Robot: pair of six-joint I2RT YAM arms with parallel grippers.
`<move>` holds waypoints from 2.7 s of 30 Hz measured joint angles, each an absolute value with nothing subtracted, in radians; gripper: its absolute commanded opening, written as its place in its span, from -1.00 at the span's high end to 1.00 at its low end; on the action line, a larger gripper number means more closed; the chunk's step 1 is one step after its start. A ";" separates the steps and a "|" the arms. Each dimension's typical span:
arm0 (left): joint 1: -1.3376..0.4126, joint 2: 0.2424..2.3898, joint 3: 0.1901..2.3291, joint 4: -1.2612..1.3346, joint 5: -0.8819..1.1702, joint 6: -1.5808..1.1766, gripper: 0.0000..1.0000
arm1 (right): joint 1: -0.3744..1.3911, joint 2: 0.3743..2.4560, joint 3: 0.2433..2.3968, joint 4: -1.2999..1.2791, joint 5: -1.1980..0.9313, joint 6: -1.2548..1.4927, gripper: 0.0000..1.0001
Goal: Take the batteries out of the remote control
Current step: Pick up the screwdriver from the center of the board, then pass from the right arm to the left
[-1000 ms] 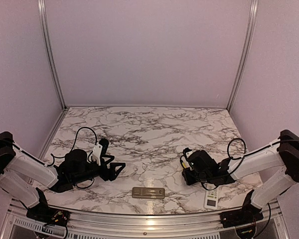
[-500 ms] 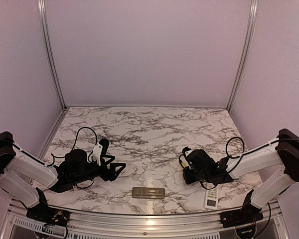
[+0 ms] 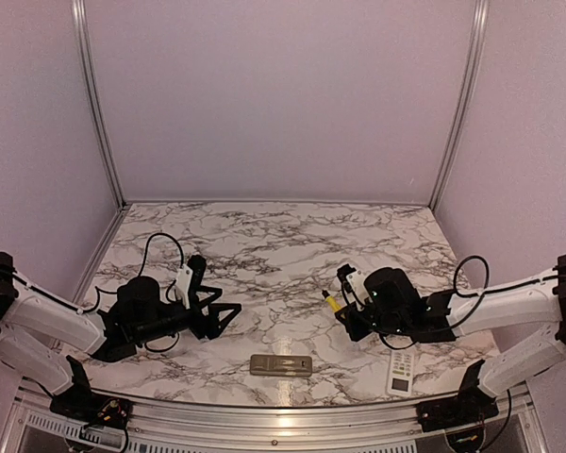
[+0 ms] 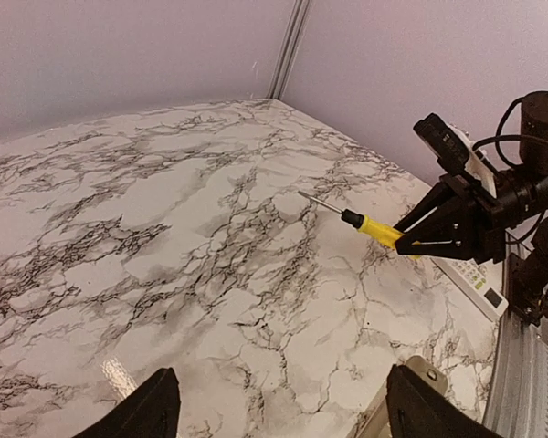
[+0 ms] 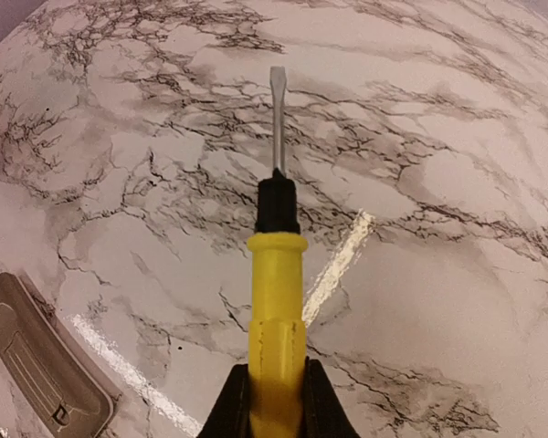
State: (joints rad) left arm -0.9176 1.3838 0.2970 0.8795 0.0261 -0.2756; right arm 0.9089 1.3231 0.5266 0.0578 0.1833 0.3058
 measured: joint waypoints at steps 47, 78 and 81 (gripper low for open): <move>-0.883 1.089 0.503 0.362 0.315 -0.688 -0.33 | 1.079 1.231 0.485 0.418 -0.107 -0.422 1.00; -0.921 1.273 0.554 0.396 0.446 -0.680 0.34 | 1.095 1.322 0.509 0.400 -0.147 -0.448 1.00; -0.924 1.278 0.560 0.401 0.449 -0.679 0.39 | 1.095 1.324 0.512 0.399 -0.144 -0.450 1.00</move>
